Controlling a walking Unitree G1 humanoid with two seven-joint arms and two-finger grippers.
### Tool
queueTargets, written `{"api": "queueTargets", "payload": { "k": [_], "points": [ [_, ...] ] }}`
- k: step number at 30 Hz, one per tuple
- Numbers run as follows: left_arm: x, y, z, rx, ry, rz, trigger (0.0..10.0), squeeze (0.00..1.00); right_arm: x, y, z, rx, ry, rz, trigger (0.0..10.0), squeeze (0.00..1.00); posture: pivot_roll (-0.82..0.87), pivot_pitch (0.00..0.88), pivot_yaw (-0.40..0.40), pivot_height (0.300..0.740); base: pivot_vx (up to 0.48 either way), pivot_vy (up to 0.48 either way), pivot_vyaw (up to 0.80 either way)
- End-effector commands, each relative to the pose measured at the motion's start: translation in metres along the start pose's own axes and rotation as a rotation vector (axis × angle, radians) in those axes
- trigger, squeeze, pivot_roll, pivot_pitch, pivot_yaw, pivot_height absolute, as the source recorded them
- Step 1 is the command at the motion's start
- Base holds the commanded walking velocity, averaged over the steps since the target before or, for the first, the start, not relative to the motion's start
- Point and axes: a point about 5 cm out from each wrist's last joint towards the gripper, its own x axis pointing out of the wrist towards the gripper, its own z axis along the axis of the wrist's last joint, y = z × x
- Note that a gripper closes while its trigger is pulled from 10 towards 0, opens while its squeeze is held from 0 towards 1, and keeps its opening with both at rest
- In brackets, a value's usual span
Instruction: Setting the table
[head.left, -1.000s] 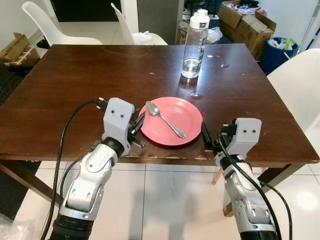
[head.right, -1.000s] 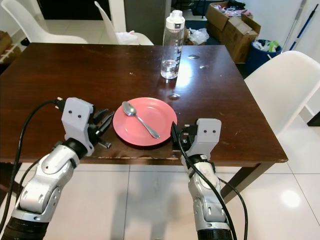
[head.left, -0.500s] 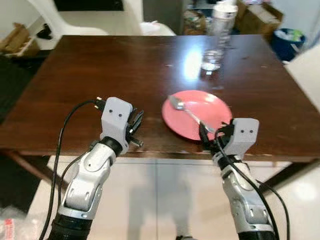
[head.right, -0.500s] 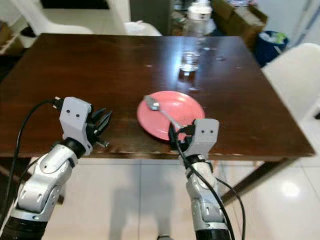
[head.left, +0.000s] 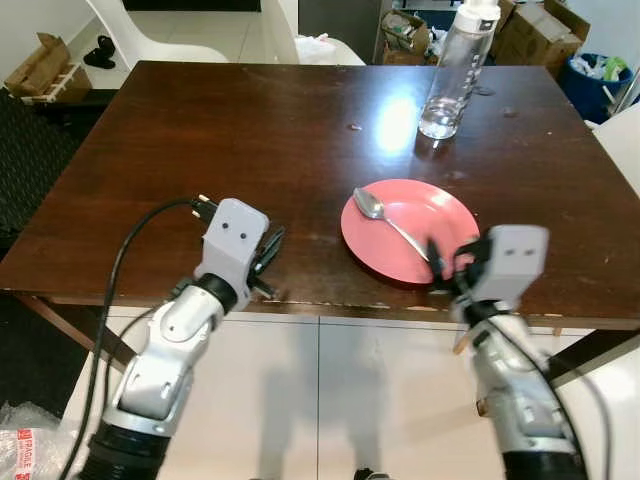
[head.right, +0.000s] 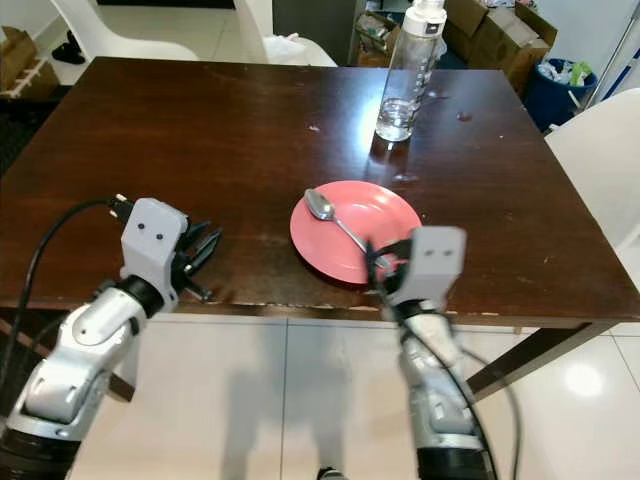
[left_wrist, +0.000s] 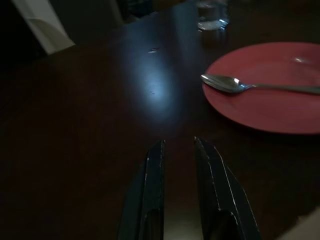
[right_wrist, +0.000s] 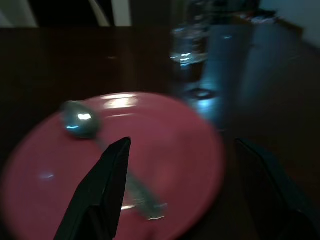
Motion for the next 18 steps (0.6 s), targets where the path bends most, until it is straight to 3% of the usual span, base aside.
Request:
{"api": "queueTargets", "payload": {
  "k": [1,6,9,11,12,13,18],
  "points": [
    [0.002,0.002,0.000,0.005,0.013,-0.022,10.0,0.00,0.002,-0.009,-0.004,-0.050,0.066,0.009,10.0,0.00,-0.05,0.085,0.097,0.740,0.000,0.000,0.00],
    [0.006,-0.011,0.011,-0.030,-0.008,-0.103,10.0,0.00,0.013,-0.020,-0.009,-0.104,0.177,0.168,10.0,0.00,-0.06,0.094,0.112,0.740,0.000,0.000,0.00],
    [0.005,-0.019,0.017,-0.052,-0.020,-0.165,10.0,0.00,0.017,-0.020,-0.010,-0.074,0.214,0.231,10.0,0.00,-0.05,0.099,0.112,0.740,0.000,0.000,0.00],
    [0.005,-0.034,0.023,-0.008,-0.007,-0.295,10.0,0.00,0.026,-0.019,-0.011,-0.049,0.257,0.299,10.0,0.00,-0.03,0.104,0.111,0.740,0.000,0.000,0.00],
    [0.005,-0.034,0.023,-0.008,-0.007,-0.295,10.0,0.00,0.026,-0.019,-0.011,-0.049,0.257,0.299,10.0,0.00,-0.03,0.104,0.111,0.740,0.000,0.000,0.00],
    [0.006,-0.043,0.027,0.015,0.011,-0.367,10.0,0.00,0.035,-0.019,-0.012,-0.081,0.279,0.331,10.0,0.00,-0.02,0.109,0.115,0.740,0.000,0.000,0.00],
    [0.014,-0.048,0.032,-0.003,0.011,-0.357,10.0,0.00,0.046,-0.013,-0.009,-0.113,0.283,0.408,10.0,0.00,-0.01,0.114,0.126,0.740,0.000,0.000,0.00]
  ]
}}
